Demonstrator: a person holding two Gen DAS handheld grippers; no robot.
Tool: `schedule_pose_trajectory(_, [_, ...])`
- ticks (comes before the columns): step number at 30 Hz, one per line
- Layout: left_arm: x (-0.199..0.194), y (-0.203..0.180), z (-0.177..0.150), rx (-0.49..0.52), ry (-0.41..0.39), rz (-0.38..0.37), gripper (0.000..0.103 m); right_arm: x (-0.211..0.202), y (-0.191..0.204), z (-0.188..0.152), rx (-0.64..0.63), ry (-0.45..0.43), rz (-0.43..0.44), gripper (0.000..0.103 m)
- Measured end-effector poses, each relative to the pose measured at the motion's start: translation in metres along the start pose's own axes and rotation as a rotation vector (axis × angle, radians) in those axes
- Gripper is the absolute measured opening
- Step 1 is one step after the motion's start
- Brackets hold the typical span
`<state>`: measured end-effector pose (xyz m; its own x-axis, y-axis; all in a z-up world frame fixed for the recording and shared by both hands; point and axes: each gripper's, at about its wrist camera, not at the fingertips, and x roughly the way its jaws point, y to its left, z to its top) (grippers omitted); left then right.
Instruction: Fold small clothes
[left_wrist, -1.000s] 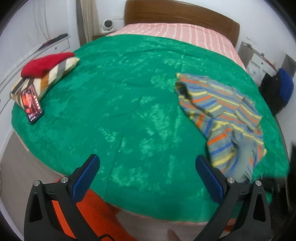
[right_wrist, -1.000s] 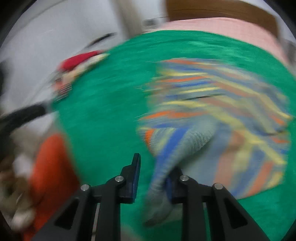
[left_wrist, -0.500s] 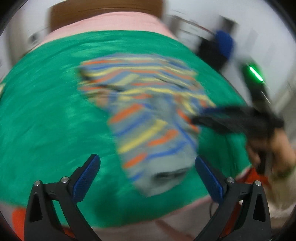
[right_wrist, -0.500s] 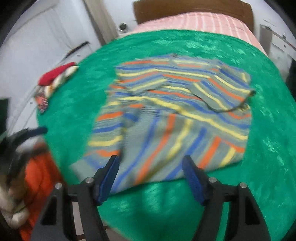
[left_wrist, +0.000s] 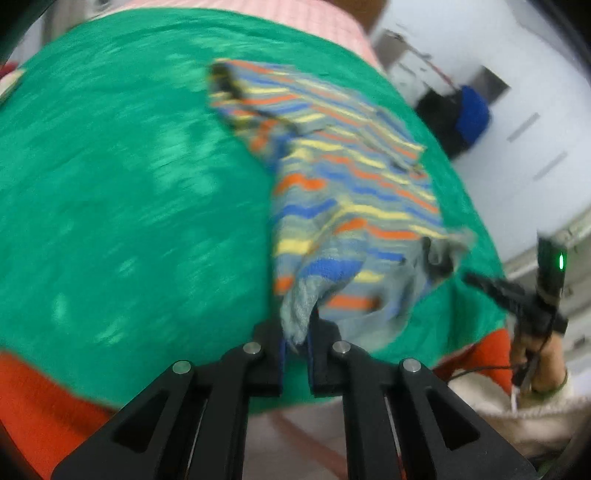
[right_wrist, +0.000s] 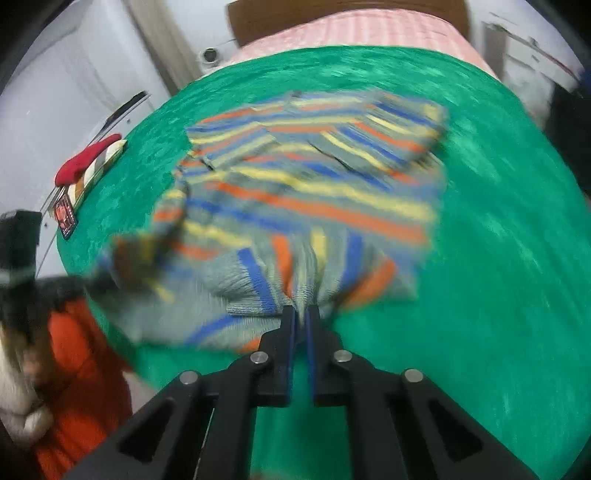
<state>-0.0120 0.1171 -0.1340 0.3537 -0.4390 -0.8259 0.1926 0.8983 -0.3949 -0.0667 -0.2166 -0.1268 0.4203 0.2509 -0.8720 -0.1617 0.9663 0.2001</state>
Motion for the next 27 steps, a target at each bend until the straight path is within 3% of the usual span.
schedule_pose_trajectory(2, [0.000, 0.010, -0.006, -0.021, 0.026, 0.073, 0.010, -0.002, -0.015, -0.026, 0.043, 0.048, -0.040, 0.006])
schedule_pose_trajectory(4, [-0.001, 0.014, -0.008, -0.010, 0.034, 0.118, 0.019, 0.002, -0.032, -0.046, 0.130, 0.093, -0.039, 0.010])
schedule_pose_trajectory(6, [-0.007, 0.017, -0.008, -0.001, 0.016, 0.119, 0.059, -0.004, -0.044, -0.055, 0.205, 0.073, 0.000, 0.027])
schedule_pose_trajectory(7, [-0.011, 0.017, -0.005, -0.003, -0.006, 0.110, 0.069, -0.008, -0.048, -0.055, 0.249, 0.050, 0.026, 0.034])
schedule_pose_trajectory(8, [-0.008, 0.017, -0.002, -0.002, -0.026, 0.102, 0.079, -0.012, -0.049, -0.054, 0.273, 0.035, 0.047, 0.052])
schedule_pose_trajectory(9, [-0.010, 0.016, 0.000, 0.002, -0.050, 0.092, 0.081, -0.016, -0.051, -0.051, 0.296, 0.016, 0.079, 0.069])
schedule_pose_trajectory(13, [0.000, 0.016, 0.016, 0.045, -0.079, 0.048, 0.087, -0.022, -0.059, -0.044, 0.429, -0.046, 0.327, 0.074])
schedule_pose_trajectory(14, [0.012, 0.015, 0.020, 0.057, -0.066, 0.059, 0.086, -0.019, -0.061, -0.045, 0.456, -0.047, 0.367, 0.074])
schedule_pose_trajectory(16, [0.035, 0.011, 0.025, 0.079, -0.011, 0.074, 0.076, 0.003, -0.055, -0.046, 0.492, -0.008, 0.412, 0.074])
schedule_pose_trajectory(17, [0.049, 0.007, 0.026, 0.111, 0.031, 0.068, 0.047, 0.012, -0.050, -0.049, 0.478, 0.025, 0.430, 0.073])
schedule_pose_trajectory(18, [0.061, 0.005, 0.027, 0.138, 0.077, 0.077, 0.002, 0.025, -0.039, -0.052, 0.434, 0.070, 0.455, 0.063])
schedule_pose_trajectory(19, [0.066, 0.005, 0.025, 0.143, 0.110, 0.101, 0.006, 0.031, -0.028, -0.052, 0.384, 0.094, 0.454, 0.051])
schedule_pose_trajectory(20, [0.060, 0.009, 0.024, 0.114, 0.103, 0.095, 0.004, 0.031, -0.021, -0.052, 0.342, 0.099, 0.421, 0.016])
schedule_pose_trajectory(21, [0.053, 0.011, 0.023, 0.097, 0.092, 0.084, 0.004, 0.026, -0.018, -0.054, 0.316, 0.089, 0.379, 0.004])
schedule_pose_trajectory(25, [-0.003, 0.025, 0.011, 0.031, 0.036, 0.013, 0.004, -0.038, -0.039, -0.051, 0.322, -0.004, 0.346, 0.004])
schedule_pose_trajectory(27, [-0.011, 0.029, 0.004, 0.006, 0.036, 0.015, 0.004, -0.058, -0.048, -0.050, 0.290, 0.011, 0.309, 0.004])
